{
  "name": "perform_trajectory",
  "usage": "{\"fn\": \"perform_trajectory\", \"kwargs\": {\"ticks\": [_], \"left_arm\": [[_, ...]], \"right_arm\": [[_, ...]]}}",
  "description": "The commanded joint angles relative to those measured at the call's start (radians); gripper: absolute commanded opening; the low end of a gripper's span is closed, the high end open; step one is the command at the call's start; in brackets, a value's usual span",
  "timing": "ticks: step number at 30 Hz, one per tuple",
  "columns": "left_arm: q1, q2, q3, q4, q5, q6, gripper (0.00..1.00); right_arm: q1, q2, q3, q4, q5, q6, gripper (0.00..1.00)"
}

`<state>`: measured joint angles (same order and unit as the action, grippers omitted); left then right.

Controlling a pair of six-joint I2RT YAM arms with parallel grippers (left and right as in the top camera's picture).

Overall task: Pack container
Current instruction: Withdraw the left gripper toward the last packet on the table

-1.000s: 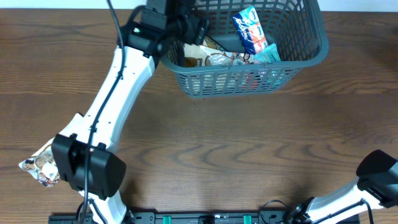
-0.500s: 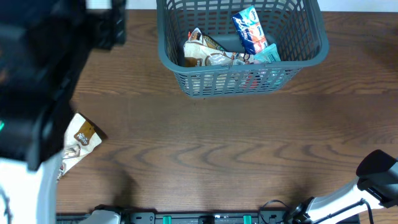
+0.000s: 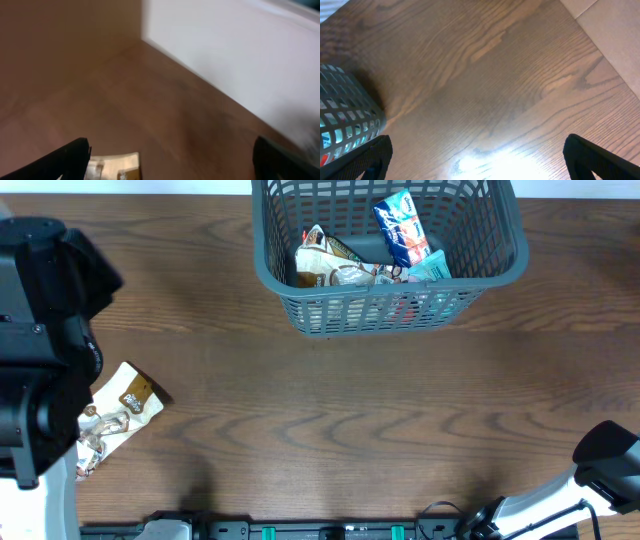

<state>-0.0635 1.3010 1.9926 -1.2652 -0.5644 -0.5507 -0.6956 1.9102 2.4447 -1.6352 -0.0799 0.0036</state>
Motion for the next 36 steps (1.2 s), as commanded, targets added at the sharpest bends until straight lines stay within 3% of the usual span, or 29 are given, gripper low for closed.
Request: {"fn": "perform_trajectory", "kwargs": {"ticks": [1, 8, 9, 15, 22, 30, 36], "left_arm": [[0.063, 0.000, -0.010, -0.080, -0.159, -0.412, 0.93], [0.224, 0.001, -0.101, -0.340, -0.127, -0.906, 0.94], [0.245, 0.001, -0.129, -0.365, -0.108, -0.977, 0.98], [0.317, 0.000, -0.338, -0.346, -0.004, -1.169, 0.98], [0.361, 0.000, -0.632, -0.182, 0.005, -1.221, 0.98], [0.436, 0.001, -0.928, 0.076, 0.138, -1.215, 0.98], [0.467, 0.001, -1.085, 0.336, 0.164, -0.974, 0.98]], "right_arm": [[-0.004, 0.004, -0.003, -0.005, -0.011, -0.008, 0.99], [-0.004, 0.004, -0.003, -0.008, -0.012, -0.007, 0.99], [-0.004, 0.004, -0.003, -0.008, -0.015, -0.008, 0.99], [-0.004, 0.004, -0.003, -0.012, -0.019, 0.000, 0.99], [-0.004, 0.004, -0.003, -0.023, -0.018, -0.001, 0.99], [-0.004, 0.004, -0.003, -0.023, -0.019, -0.001, 0.99], [-0.004, 0.004, -0.003, -0.023, -0.019, 0.000, 0.99]]}}
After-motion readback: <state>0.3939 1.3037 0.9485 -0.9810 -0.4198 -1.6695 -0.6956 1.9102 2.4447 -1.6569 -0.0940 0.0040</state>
